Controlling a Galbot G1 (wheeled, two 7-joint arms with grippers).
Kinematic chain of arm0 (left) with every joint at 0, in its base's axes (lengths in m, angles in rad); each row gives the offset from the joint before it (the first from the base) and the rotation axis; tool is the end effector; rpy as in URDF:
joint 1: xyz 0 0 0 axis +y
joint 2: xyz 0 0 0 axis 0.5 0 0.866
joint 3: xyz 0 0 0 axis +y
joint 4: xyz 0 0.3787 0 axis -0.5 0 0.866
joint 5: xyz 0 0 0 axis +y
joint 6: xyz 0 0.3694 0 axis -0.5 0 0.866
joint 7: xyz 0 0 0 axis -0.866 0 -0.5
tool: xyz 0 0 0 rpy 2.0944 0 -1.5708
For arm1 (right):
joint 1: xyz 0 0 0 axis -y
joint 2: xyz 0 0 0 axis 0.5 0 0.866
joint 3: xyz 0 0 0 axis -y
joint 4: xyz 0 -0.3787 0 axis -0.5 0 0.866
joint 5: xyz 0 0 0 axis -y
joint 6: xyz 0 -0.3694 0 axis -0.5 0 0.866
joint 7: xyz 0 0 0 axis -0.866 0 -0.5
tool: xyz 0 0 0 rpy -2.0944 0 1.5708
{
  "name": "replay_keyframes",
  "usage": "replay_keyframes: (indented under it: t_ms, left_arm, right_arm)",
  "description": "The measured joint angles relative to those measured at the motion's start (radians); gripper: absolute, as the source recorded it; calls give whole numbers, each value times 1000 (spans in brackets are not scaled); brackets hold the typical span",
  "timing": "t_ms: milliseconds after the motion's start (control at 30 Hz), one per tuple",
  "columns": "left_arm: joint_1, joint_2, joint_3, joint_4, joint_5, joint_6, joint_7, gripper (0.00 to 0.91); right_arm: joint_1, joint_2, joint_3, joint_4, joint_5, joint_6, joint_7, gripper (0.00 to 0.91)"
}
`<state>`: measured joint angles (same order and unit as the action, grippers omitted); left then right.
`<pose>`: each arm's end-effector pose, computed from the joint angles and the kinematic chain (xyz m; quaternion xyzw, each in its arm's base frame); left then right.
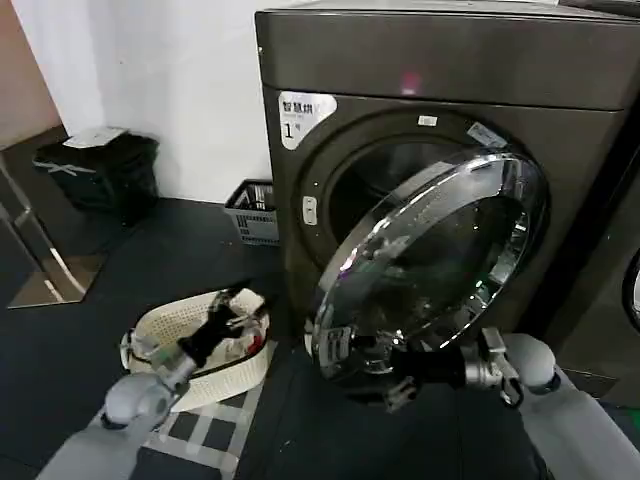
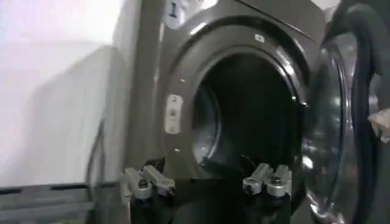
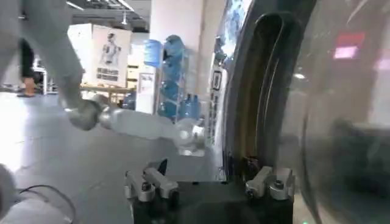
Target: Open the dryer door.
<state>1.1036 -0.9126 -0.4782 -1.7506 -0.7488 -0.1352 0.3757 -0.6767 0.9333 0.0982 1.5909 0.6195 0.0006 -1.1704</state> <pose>0.3480 0.1782 -0.2775 0.2544 0.9611 -0.0358 0.1014 0.4545 -0.0985 -0.2409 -0.6861 0.7235 -0.0691 0.0336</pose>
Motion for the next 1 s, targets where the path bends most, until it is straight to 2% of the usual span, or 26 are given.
replay_keyframes:
  t_ms: [500, 767, 1000]
  left_arm:
    - [-210, -35, 282, 209, -44, -48, 140, 907]
    - [-338, -76, 423, 296, -66, -55, 165, 907]
    - [-430, -119, 536, 343, -66, -56, 208, 907]
  right_arm:
    - [-115, -53, 123, 17, 37, 51, -189, 907]
    - [-202, -95, 268, 2, 40, 82, -251, 907]
    - [-300, -113, 463, -32, -39, 104, -240, 907]
